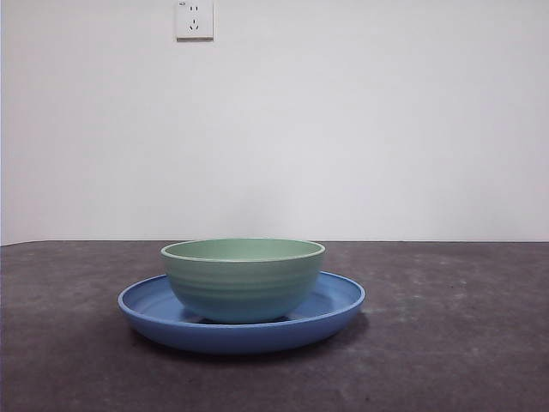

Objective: Place the green bowl on the blue plate

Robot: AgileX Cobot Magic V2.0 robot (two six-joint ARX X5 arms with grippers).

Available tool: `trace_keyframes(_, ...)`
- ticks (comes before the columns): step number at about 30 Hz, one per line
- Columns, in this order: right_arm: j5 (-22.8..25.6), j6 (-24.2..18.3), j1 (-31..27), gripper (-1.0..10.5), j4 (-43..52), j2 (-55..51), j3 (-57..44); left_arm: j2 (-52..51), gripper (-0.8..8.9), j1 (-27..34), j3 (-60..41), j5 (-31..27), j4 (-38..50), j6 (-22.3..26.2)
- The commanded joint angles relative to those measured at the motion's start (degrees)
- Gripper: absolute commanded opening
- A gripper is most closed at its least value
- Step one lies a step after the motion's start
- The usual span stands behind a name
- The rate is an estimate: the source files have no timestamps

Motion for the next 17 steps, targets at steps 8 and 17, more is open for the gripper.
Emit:
trace_keyframes(8, -0.1, -0.5, 0.3, 0.2, 0.0, 0.2, 1.0, -0.1, 0.19, 0.1, -1.2, -0.3, -0.7, 0.2)
trace_keyframes(17, -0.1, -0.5, 0.3, 0.2, 0.0, 0.2, 1.0, -0.1, 0.19, 0.1, -1.2, -0.3, -0.5, 0.3)
